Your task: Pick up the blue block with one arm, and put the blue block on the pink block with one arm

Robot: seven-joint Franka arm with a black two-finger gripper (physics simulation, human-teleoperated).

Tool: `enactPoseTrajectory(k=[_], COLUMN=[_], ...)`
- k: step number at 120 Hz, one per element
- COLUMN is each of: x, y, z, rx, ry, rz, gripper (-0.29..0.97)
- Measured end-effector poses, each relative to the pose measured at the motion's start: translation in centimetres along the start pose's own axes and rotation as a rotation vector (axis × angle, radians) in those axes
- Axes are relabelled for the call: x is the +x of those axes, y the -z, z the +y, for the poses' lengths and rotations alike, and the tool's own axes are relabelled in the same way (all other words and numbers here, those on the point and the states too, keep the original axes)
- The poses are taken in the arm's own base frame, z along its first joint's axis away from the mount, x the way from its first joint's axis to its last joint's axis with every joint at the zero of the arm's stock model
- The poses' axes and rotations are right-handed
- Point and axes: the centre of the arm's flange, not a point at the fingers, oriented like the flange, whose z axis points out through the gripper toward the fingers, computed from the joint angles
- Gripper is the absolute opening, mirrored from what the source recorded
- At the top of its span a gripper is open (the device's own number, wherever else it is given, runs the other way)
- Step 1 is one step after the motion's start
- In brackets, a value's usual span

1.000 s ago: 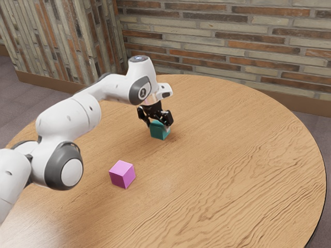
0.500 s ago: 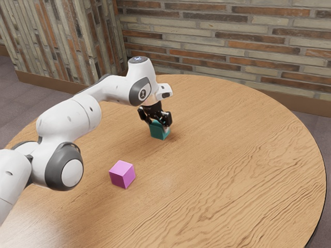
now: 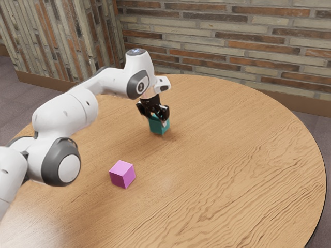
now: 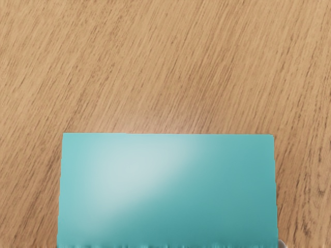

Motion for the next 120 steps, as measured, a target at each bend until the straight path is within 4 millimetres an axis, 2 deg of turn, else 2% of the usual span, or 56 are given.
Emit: enactPoseTrajectory(k=[6,20,29,43,53,74,95,120], x=[0.2,0.4,-0.5,-4.7,-6.8,-11.6,-17.4,-21.1], y=[1.9,8.4,10.7,11.9,12.9,13.3,13.5,12.8], z=[-0.1,0.2,1.0,1.7,1.8,1.1,1.0,0.8], rx=[0.003,0.008,0.007,-0.001,0.004,0.024,0.042,0.052], ry=[0.001,0.000,-0.011,-0.015,-0.014,-0.006,0.004,0.020], rz=[0.008,0.041,0.012,-0.060,-0.060,-0.045,-0.023,0.012], gripper=[0.29,0.27,0.27,0.25,0.25,0.24,0.23,0.23])
